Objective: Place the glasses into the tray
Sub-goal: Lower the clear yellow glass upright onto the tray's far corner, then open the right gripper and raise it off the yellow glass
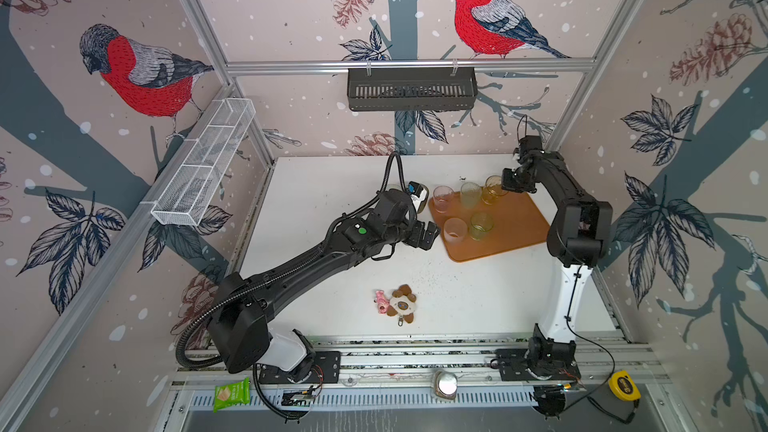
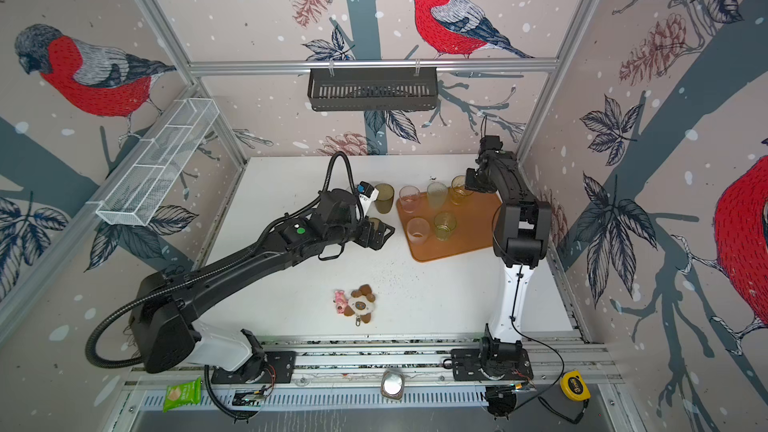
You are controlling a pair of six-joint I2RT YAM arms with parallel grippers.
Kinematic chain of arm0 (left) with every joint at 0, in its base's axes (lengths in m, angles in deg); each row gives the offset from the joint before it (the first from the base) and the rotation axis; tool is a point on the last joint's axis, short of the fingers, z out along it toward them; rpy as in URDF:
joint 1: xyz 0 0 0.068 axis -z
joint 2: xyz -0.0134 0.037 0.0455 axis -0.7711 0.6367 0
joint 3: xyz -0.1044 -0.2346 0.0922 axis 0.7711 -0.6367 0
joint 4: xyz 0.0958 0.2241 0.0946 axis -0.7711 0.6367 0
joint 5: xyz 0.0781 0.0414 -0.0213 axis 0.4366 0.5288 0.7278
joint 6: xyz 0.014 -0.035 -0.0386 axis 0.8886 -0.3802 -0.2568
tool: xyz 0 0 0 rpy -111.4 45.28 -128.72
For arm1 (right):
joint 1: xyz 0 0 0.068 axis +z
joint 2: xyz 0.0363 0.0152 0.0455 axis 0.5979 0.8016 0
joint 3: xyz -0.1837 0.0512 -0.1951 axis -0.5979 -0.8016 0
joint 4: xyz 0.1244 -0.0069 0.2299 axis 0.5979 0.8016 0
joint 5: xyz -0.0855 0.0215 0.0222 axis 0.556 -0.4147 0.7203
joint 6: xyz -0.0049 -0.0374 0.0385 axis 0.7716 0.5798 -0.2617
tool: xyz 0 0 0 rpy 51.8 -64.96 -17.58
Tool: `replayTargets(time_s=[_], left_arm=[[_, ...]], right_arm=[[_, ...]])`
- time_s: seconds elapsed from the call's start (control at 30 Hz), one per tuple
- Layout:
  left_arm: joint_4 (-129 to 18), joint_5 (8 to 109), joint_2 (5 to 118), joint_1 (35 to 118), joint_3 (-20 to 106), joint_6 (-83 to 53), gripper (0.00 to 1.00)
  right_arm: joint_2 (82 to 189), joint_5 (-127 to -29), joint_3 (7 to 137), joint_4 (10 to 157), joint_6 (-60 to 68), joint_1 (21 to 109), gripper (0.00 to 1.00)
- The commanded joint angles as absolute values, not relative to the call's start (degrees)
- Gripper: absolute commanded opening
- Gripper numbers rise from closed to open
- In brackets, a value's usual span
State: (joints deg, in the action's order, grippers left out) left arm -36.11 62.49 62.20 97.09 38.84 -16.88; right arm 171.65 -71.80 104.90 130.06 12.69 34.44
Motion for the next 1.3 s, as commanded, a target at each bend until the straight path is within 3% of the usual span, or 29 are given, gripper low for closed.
replayTargets(time_s=[0.0, 1.27], left_arm=[[-37.6, 63.53, 61.58, 97.21, 38.57, -17.33, 0.98], [-37.84, 63.57, 60.43, 97.39, 37.37, -17.1, 0.98]], right_arm=[[170.91, -71.09, 104.44, 129.89, 12.61, 34.57, 0.05], [169.9, -70.38, 104.65, 129.85, 12.34, 34.84, 0.21]])
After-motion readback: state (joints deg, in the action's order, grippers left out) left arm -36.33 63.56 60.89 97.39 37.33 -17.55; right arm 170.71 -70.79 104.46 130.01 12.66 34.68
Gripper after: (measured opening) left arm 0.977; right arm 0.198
